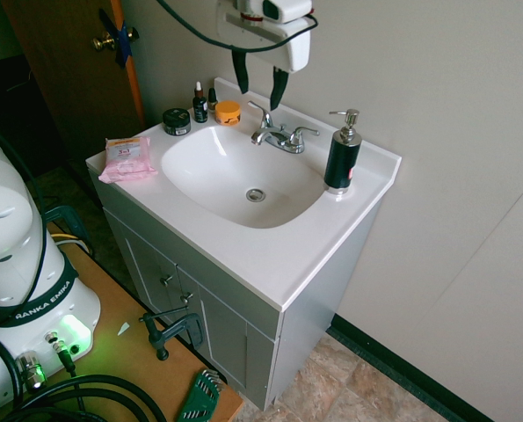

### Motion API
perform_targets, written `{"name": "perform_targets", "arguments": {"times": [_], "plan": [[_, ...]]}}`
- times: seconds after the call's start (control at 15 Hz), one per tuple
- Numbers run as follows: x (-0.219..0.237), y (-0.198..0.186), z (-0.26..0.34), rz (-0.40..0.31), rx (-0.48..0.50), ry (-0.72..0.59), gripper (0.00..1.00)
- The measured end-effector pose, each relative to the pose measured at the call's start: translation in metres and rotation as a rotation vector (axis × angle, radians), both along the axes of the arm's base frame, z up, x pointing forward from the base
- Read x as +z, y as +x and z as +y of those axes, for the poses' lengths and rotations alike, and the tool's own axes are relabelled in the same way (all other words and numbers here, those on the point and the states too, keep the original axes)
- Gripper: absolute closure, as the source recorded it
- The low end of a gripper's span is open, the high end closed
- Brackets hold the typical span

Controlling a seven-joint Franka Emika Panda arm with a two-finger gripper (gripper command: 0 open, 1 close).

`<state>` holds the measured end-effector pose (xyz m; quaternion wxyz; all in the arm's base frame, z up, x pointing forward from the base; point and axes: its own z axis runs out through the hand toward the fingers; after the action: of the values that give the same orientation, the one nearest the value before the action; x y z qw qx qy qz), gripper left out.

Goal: Sanitize yourself

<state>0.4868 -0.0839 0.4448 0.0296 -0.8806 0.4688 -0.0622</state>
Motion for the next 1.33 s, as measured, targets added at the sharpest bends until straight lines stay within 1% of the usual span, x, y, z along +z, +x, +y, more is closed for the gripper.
{"name": "perform_targets", "arguments": {"times": [0.27,0.53,0.93,1.33], "plan": [[0.017,0.038,-0.053,-0.013,-0.068,-0.003,1.0],[0.027,0.058,-0.094,-0.006,-0.117,-0.008,1.0],[0.025,0.068,-0.111,0.001,-0.138,-0.009,1.0],[0.023,0.081,-0.111,0.005,-0.135,-0.01,1.0]]}}
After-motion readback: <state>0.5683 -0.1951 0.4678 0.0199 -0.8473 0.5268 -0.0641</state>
